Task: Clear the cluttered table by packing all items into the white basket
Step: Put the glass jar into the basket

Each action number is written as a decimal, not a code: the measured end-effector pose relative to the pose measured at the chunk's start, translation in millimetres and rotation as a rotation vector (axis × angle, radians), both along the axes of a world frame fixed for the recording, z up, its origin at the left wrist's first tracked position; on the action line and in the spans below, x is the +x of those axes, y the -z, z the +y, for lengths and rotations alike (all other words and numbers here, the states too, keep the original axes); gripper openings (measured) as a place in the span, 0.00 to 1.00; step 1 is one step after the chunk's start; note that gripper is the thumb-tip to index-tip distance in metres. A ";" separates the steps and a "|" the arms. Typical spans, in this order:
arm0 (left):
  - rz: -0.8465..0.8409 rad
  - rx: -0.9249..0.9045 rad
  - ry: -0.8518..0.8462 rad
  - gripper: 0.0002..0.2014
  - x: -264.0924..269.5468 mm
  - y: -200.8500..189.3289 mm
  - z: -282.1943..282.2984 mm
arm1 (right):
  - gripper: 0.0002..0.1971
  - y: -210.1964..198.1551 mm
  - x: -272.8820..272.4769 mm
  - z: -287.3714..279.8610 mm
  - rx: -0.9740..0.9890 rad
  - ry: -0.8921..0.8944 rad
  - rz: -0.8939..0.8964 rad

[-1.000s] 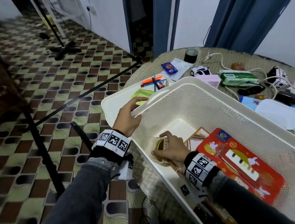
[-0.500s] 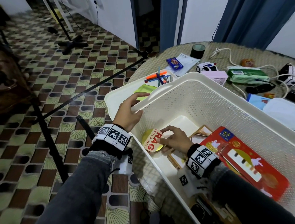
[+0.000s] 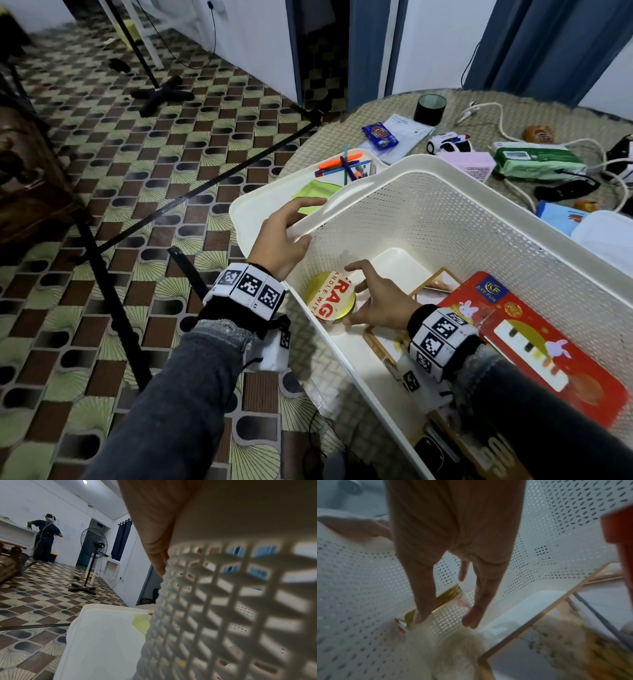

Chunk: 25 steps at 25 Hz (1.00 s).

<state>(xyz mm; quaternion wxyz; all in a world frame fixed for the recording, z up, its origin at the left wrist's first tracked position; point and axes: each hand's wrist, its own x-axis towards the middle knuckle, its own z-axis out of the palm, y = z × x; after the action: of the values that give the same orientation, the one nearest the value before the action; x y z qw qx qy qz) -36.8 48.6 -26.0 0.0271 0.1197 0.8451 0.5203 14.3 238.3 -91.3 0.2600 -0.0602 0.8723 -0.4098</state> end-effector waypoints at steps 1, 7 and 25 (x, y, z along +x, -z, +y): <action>0.000 -0.003 -0.001 0.30 0.1 0.2 0.1 | 0.42 1.7 0.4 -1.2 -0.017 0.033 0.044; 0.010 -0.001 -0.001 0.30 0.5 -1.4 -0.4 | 0.38 2.9 2.7 -4.1 -0.046 0.078 0.075; 0.342 -0.634 0.129 0.27 47.1 -43.1 24.4 | 0.29 -105.0 45.3 45.8 0.124 0.094 0.220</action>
<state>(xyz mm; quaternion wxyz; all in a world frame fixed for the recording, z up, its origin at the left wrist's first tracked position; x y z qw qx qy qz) 10.3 72.9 17.1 -0.0460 0.2438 0.9474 0.2023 59.7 284.0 13.7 0.1467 -0.0475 0.9210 -0.3578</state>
